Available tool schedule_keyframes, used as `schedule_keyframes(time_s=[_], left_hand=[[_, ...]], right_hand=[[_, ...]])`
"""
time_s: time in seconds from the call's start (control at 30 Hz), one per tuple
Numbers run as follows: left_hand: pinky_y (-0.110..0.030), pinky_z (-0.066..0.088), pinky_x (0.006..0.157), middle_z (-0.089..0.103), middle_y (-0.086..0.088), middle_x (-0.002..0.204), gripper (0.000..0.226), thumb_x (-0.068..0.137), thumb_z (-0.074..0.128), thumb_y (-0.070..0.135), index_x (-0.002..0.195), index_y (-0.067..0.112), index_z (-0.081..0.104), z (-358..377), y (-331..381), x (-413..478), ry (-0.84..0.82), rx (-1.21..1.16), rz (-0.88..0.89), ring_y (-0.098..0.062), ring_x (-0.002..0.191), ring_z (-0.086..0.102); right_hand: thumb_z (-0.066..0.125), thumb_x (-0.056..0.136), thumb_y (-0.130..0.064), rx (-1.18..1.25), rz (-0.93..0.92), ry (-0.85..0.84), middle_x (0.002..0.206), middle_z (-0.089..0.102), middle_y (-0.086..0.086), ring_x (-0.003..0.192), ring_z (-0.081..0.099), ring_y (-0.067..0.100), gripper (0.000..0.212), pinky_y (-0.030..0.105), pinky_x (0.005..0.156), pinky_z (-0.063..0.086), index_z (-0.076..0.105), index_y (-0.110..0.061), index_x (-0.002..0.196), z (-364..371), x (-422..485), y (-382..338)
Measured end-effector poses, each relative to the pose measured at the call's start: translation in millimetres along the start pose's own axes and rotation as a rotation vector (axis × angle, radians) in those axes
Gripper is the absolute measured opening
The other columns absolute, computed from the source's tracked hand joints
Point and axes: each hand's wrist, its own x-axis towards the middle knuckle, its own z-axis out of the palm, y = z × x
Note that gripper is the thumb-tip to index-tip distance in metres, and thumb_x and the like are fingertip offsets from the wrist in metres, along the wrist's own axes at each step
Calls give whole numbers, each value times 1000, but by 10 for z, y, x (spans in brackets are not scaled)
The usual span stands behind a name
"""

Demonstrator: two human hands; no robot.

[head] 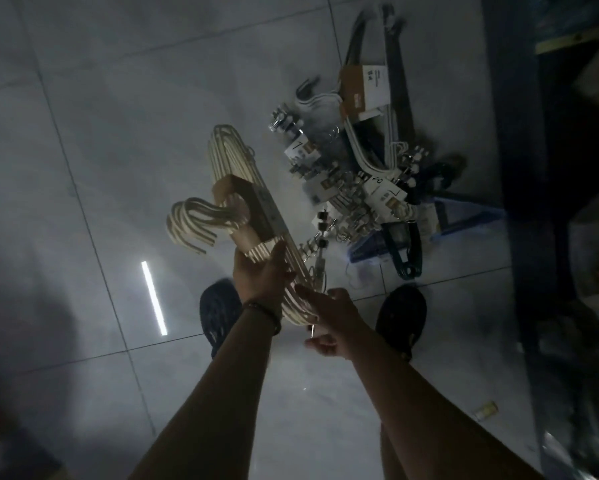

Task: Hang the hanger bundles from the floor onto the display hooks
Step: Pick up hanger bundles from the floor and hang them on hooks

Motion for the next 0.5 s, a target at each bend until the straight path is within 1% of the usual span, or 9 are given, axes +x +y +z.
schedule_keyframes(time_s=[0.07, 0.1, 0.13, 0.2, 0.27, 0.3, 0.37, 0.43, 0.5], left_hand=[[-32, 64, 60, 71, -4, 95, 29, 92, 81, 20, 105, 38, 62, -71, -7, 33, -38, 6, 14, -4, 62, 74], [-32, 65, 60, 71, -4, 95, 30, 92, 81, 22, 108, 38, 62, -102, -23, 37, -63, 29, 41, -4, 63, 74], [-32, 65, 61, 71, -5, 96, 32, 93, 81, 24, 114, 35, 60, -124, -33, 32, -82, 62, 67, -4, 65, 75], [-30, 64, 59, 73, -4, 100, 39, 92, 81, 29, 123, 32, 57, -134, -57, 27, -100, 134, 125, -5, 68, 76], [-31, 65, 58, 75, 4, 98, 42, 91, 82, 32, 124, 34, 56, -117, -58, 25, -75, 188, 181, -6, 67, 76], [-34, 65, 59, 76, 10, 94, 42, 90, 83, 34, 122, 36, 56, -113, -71, 31, -67, 208, 202, -7, 65, 75], [-36, 66, 59, 76, 17, 84, 40, 89, 83, 37, 118, 41, 56, -98, -88, 47, -61, 233, 223, -8, 63, 75], [-34, 66, 59, 75, 18, 85, 40, 90, 83, 38, 119, 41, 55, -88, -85, 48, -65, 222, 219, -7, 65, 76], [-30, 64, 56, 74, 17, 88, 43, 89, 83, 40, 122, 39, 56, -79, -85, 58, -55, 207, 216, -7, 66, 76]], right_hand=[[80, 79, -70, -234, -245, 93, 87, 75, 18, 59, 61, 17, 66, 30, 55, 47, 63, -12, 106, -4, 113, -63], [76, 85, -68, -304, -339, 123, 85, 76, 19, 61, 63, 20, 65, 34, 61, 49, 67, -5, 96, 15, 142, -116], [70, 92, -64, -381, -414, 138, 84, 76, 18, 67, 68, 23, 60, 36, 67, 52, 68, -4, 89, 15, 173, -156], [55, 106, -52, -574, -542, 212, 77, 72, 9, 72, 70, 24, 46, 34, 68, 53, 62, -15, 79, 15, 229, -236], [51, 110, -39, -746, -632, 298, 69, 61, -3, 67, 63, 18, 39, 27, 58, 42, 52, -25, 73, 38, 237, -316], [55, 108, -37, -776, -620, 285, 68, 59, -5, 67, 61, 16, 38, 25, 55, 38, 52, -24, 73, 55, 266, -352], [61, 104, -44, -797, -521, 188, 70, 66, 0, 61, 64, 15, 38, 24, 55, 41, 61, -15, 79, 70, 316, -412], [59, 103, -52, -739, -395, 121, 70, 71, 6, 50, 65, 12, 48, 23, 52, 46, 66, -8, 86, 61, 348, -441], [57, 105, -44, -676, -315, 85, 71, 68, 5, 52, 60, 13, 41, 26, 54, 48, 65, -10, 84, 60, 372, -439]])
